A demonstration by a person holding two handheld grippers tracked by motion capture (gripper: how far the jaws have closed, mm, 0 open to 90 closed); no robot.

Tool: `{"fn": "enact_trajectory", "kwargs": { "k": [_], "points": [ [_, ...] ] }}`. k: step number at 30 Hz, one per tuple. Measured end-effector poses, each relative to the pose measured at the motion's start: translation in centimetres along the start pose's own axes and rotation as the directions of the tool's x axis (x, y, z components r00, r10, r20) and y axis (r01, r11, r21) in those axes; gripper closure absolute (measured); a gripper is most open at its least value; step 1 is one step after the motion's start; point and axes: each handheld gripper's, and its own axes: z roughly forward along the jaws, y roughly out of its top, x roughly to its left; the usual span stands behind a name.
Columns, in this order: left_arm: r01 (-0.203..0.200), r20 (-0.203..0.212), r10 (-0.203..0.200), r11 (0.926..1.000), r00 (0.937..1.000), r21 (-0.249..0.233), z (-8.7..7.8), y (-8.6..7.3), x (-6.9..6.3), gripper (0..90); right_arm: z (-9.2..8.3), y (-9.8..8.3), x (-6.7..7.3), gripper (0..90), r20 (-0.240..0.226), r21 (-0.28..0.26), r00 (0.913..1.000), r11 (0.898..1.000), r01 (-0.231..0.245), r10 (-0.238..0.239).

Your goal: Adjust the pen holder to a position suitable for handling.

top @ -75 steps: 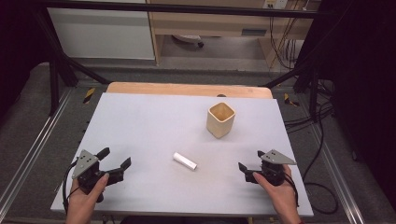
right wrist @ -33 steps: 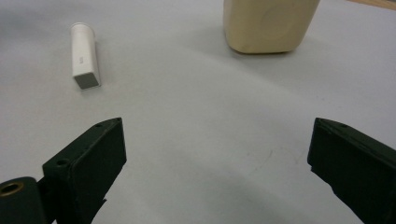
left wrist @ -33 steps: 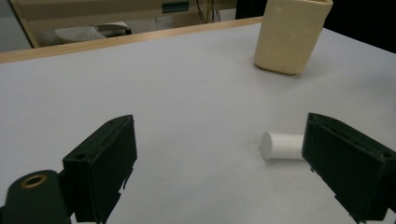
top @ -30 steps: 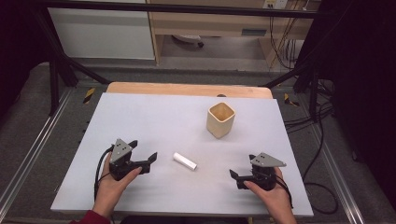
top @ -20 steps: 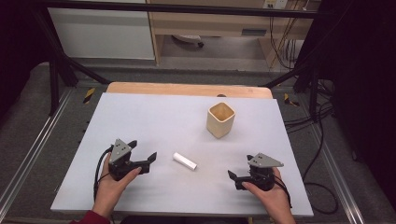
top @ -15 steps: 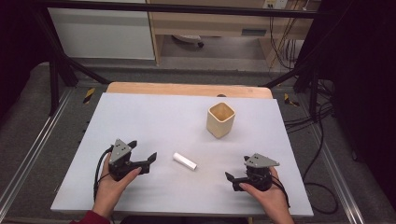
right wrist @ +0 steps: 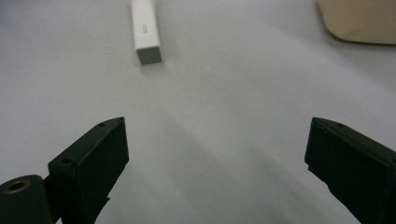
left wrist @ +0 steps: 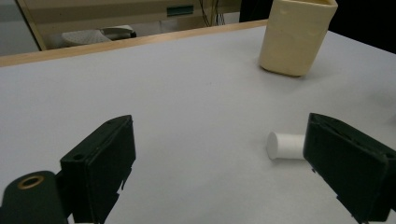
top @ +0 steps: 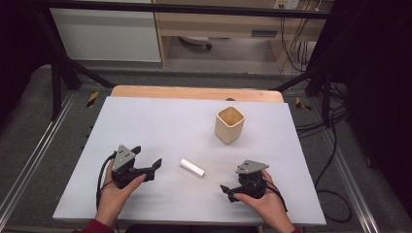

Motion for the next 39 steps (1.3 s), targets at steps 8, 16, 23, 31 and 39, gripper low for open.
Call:
{"fn": "enact_trajectory", "kwargs": {
  "k": [8,16,23,31,39],
  "points": [
    [-0.004,0.011,0.004,1.0,0.9999,0.005,-0.1,-0.1,0.1,8.6,2.0,1.5,1.4,10.3,-0.054,0.032,0.9971,0.998,0.056,-0.054],
    [-0.003,0.008,0.003,1.0,1.0,-0.009,-0.5,-0.1,0.4,8.2,3.3,2.7,2.3,12.9,-0.075,0.031,0.9945,0.997,0.076,-0.074],
    [0.006,-0.004,-0.006,0.9998,1.0,-0.021,-0.9,-0.1,1.0,8.1,4.4,3.7,2.9,16.0,-0.077,0.026,0.9936,0.996,0.085,-0.083],
    [0.013,-0.019,-0.013,0.9997,0.9997,-0.019,-1.2,-0.3,1.5,8.1,5.3,4.5,3.2,25.5,-0.081,0.027,0.9916,0.994,0.103,-0.101],
    [0.015,-0.022,-0.016,0.9997,0.9996,-0.019,-1.3,-0.4,1.7,8.1,6.3,5.1,3.5,38.2,-0.092,0.023,0.989,0.993,0.118,-0.116]
  ]
}}
